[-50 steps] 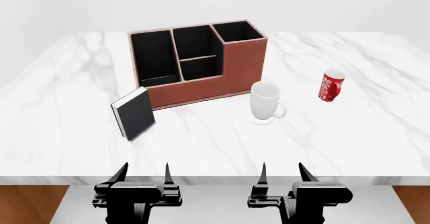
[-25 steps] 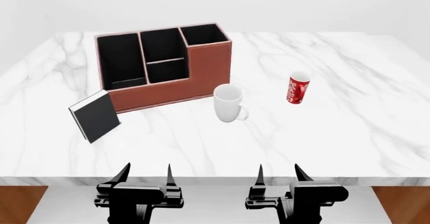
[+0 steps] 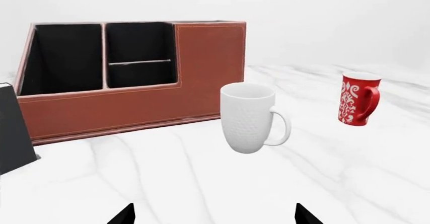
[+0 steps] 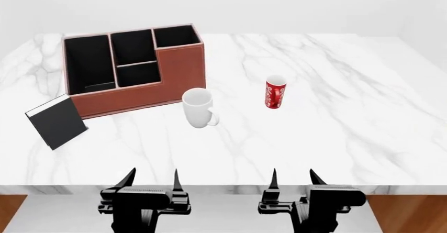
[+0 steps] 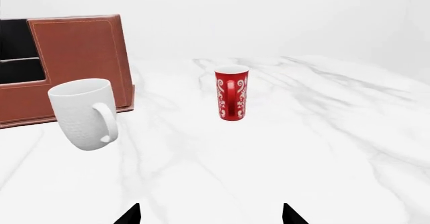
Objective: Pick up the red mug and place it to the right of the caddy.
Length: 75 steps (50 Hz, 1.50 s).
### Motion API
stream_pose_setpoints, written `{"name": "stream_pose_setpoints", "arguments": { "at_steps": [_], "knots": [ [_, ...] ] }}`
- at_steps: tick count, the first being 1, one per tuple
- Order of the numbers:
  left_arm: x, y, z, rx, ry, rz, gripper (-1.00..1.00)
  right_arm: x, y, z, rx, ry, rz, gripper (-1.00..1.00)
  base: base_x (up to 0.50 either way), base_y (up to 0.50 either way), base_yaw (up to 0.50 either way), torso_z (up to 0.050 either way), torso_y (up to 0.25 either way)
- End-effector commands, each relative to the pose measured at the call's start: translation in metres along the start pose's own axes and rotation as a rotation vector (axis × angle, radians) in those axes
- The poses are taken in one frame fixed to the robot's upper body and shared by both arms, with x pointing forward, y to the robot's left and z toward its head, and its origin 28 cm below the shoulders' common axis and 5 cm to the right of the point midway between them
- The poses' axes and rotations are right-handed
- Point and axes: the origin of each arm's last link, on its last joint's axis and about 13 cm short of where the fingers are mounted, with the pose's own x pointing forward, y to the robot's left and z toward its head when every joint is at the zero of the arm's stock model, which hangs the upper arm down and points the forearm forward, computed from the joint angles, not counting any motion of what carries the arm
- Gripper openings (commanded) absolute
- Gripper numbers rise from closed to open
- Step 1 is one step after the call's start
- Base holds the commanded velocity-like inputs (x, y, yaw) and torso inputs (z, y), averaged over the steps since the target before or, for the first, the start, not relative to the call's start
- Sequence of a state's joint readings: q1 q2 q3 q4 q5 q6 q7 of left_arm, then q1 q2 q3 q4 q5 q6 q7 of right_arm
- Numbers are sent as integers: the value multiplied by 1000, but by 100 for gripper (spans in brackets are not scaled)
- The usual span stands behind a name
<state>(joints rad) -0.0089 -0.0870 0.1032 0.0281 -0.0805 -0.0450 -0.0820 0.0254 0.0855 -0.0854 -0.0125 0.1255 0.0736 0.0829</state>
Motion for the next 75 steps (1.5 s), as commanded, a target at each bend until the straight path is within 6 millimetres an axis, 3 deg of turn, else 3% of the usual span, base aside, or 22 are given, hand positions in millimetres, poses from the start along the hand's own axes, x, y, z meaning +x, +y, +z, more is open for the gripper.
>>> {"name": "stream_pose_setpoints", "arguments": {
  "at_steps": [1,3,4,8,11,62,75],
  "knots": [
    [4,4,51,19,-28,-7,100,3,-2,35,-11,-34,0,100,0,0,0,0,0],
    [5,5,74,29,-49,-16,100,4,-4,50,-12,-42,-2,100,0,0,0,0,0],
    [7,7,96,53,-82,-14,100,4,-5,63,-18,-54,-1,100,0,0,0,0,0],
    [8,6,124,82,-111,-11,100,4,-8,85,-31,-105,-13,100,0,0,0,0,0],
    [7,6,131,57,-122,-13,100,1,-11,93,-19,-132,-13,100,0,0,0,0,0],
    [7,8,120,47,-115,-6,100,5,-13,84,-3,-108,-23,100,473,0,0,0,0],
    [7,9,120,45,-115,-4,100,4,-14,84,-5,-106,-14,100,9,0,0,0,1]
  ]
}}
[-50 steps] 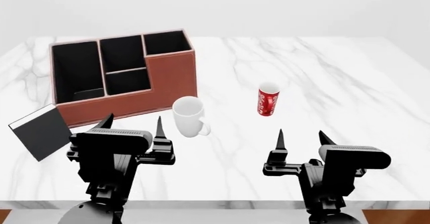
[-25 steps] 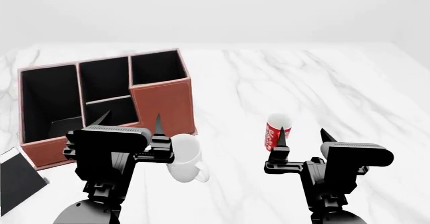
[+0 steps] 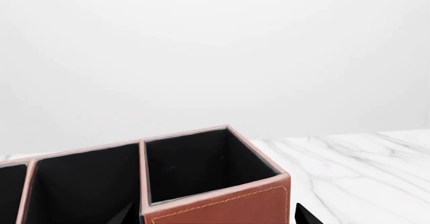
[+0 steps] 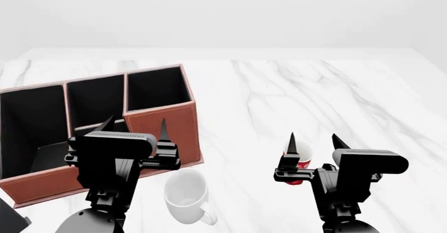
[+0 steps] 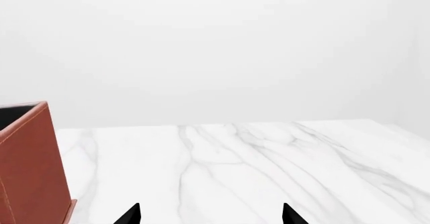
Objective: Pick up the red mug and place it to the right of the caddy.
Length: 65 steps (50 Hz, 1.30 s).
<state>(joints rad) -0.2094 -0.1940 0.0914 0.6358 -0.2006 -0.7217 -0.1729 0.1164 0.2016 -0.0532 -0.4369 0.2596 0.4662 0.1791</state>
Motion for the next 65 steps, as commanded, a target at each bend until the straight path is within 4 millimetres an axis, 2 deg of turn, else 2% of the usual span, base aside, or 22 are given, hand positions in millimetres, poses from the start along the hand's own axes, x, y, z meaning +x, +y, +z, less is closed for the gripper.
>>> {"name": "stream_pose_setpoints", "arguments": {
  "at_steps": [1,8,12,17,19,21,22,42,51,65],
  "knots": [
    [0,0,-1,-1,1,1,100,-1,0,-1,3,3,6,100,0,0,0,0,0],
    [-1,0,-1,3,1,0,100,-5,-4,-3,14,12,-7,100,0,0,0,0,0],
    [-1,0,-1,4,1,-1,100,-14,-3,-10,-40,24,-1,100,0,0,0,0,0],
    [-1,0,-1,4,1,0,100,-26,-5,-14,-23,43,17,100,0,0,0,0,0],
    [-1,0,-1,2,1,4,100,-39,-8,-26,-22,86,27,100,0,0,0,0,0],
    [-1,0,-1,1,2,3,100,-38,-9,-31,-12,111,24,100,0,0,0,0,0],
    [0,0,-1,6,0,4,100,-31,-11,-38,-33,153,-16,100,0,0,0,0,0],
    [1,1,-3,5,5,7,100,-30,-10,-43,-38,168,-17,100,0,0,0,0,0],
    [1,1,-4,7,7,7,100,-29,-9,-51,-63,247,6,100,0,0,0,0,0],
    [1,1,-5,6,9,8,100,-25,-10,-56,-75,277,-8,100,0,0,0,0,0]
  ]
}}
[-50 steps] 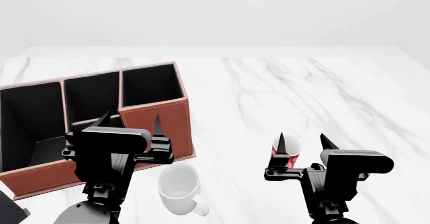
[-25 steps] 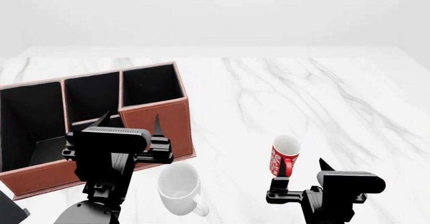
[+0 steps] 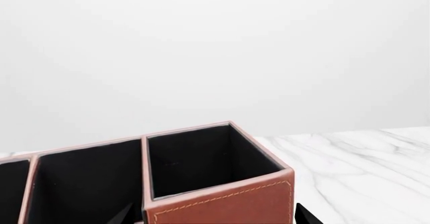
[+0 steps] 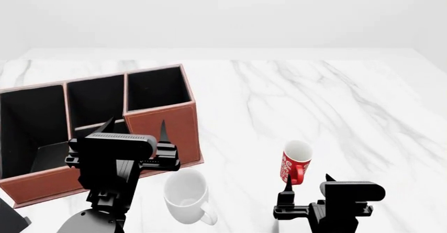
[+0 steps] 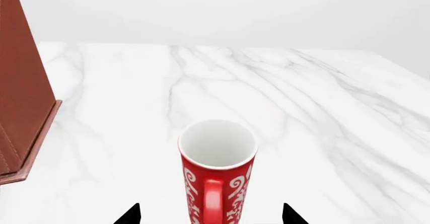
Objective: Pick up the red mug and place it to the right of the caddy.
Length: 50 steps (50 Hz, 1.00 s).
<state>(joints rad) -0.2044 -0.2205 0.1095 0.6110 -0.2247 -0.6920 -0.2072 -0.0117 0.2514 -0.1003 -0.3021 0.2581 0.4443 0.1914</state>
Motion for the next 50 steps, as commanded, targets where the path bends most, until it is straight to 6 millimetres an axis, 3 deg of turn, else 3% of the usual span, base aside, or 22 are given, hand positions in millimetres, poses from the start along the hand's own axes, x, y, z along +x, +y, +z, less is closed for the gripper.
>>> {"name": "stream_pose_setpoints", "arguments": {
  "at_steps": [1,15,37,38,50],
  "knots": [
    [0,0,-1,0,2,1,100,4,0,-3,-11,31,-5,100,0,0,0,0,0],
    [1,0,-1,2,2,-1,100,32,-1,-6,-25,126,-19,100,0,0,0,0,0],
    [1,0,-2,2,5,2,100,45,0,-12,-27,202,-3,100,0,0,0,0,0],
    [1,0,-2,3,5,2,100,45,0,-12,-26,199,-7,-100,0,0,0,0,0],
    [0,0,-3,4,9,2,100,45,-1,-13,-27,197,-9,-100,0,0,0,0,0]
  ]
}}
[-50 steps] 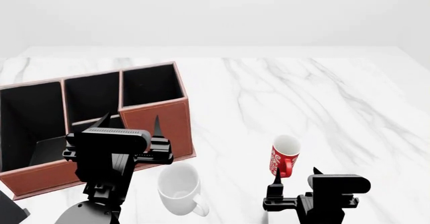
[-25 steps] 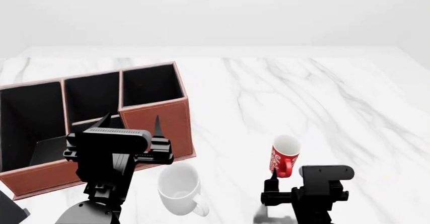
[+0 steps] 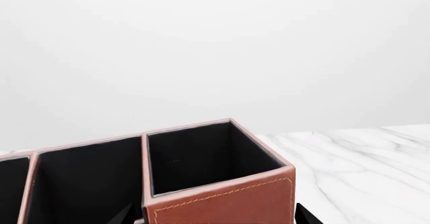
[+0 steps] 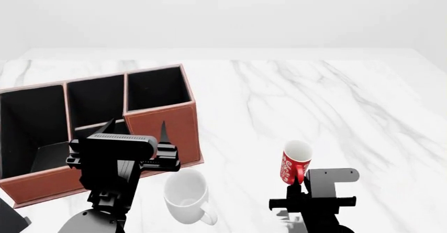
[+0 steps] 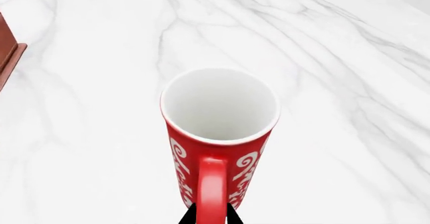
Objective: Pick up the red mug and place it to the right of the caddy.
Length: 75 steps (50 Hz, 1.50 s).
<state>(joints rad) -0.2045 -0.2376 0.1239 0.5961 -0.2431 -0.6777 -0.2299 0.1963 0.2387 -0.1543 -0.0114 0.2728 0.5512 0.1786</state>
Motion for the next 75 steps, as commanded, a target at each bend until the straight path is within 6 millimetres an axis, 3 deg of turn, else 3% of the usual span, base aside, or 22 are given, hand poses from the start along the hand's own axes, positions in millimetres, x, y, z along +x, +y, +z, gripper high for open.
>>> {"name": "stream_pose_setpoints", "arguments": {
  "at_steps": [1,13,19,23,32,37,44,60,75],
  "knots": [
    [0,0,-1,1,3,0,100,2,0,-1,0,4,-8,-100,0,0,0,0,0],
    [0,0,-2,1,5,2,100,1,-1,2,-6,-6,-15,-100,0,0,0,0,0],
    [0,1,-2,2,5,3,100,-3,-6,34,-62,-122,92,-100,0,0,0,0,0],
    [0,0,-2,2,5,2,100,9,-8,48,-85,-142,132,-100,0,0,0,0,0],
    [1,0,-2,5,6,0,100,29,-6,58,-158,-185,233,-100,0,0,0,0,0],
    [1,0,-2,6,8,0,100,50,-2,71,-157,-176,242,-100,0,0,0,0,0],
    [2,0,-3,5,10,2,100,77,16,87,-151,-141,365,-100,0,0,0,0,0],
    [2,0,-4,7,11,1,100,114,53,88,-146,-61,466,-100,0,0,0,0,1],
    [2,1,-6,8,15,3,100,117,61,84,-125,-27,486,-100,0,0,0,0,1]
  ]
}}
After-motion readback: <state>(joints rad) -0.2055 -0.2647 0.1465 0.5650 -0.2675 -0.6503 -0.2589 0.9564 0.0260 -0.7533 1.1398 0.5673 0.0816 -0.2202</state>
